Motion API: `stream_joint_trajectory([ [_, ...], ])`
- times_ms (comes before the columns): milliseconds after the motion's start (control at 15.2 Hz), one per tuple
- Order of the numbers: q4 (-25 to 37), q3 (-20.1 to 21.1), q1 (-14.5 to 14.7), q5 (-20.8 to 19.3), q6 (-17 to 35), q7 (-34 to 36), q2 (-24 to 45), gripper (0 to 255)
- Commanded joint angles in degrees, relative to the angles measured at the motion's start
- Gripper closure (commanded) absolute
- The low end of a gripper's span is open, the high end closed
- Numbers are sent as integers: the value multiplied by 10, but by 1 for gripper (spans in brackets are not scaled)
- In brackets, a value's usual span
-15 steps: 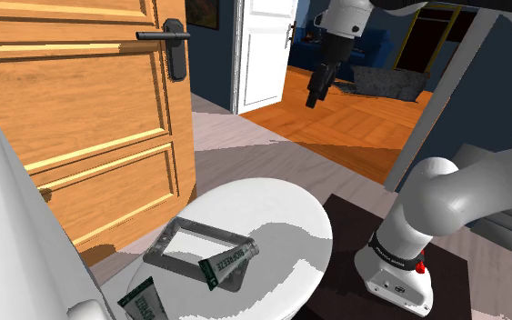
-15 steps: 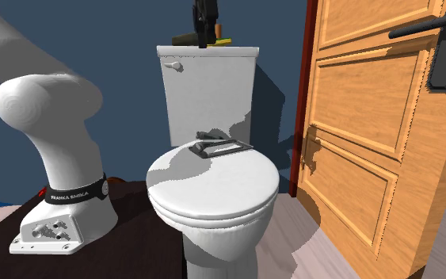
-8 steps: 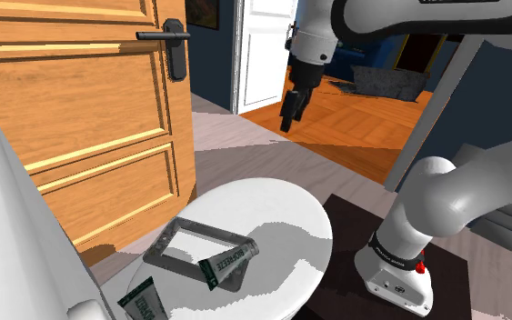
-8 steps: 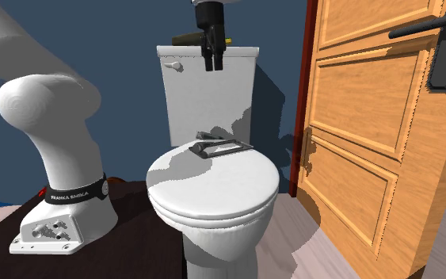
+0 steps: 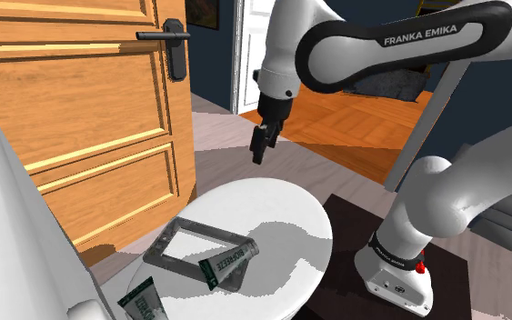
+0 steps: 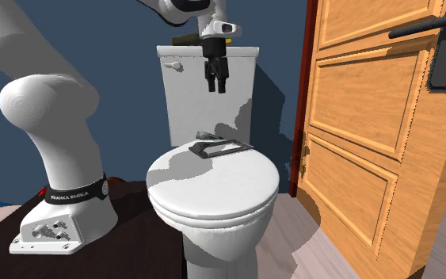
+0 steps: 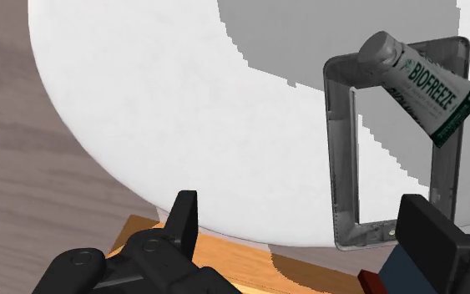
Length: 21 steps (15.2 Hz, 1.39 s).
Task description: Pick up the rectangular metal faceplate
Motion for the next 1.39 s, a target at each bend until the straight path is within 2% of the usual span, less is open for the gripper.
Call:
stream_joint_trajectory([
  [0,5,24,6,0,25,19,30,0],
  [330,21,78,14,-17,87,68,114,0],
  [594,46,118,17,-50,130,116,192,0],
  [990,103,161,33,-142,177,209,326,0],
  [1320,169,161,76,-234,192,288,444,0],
])
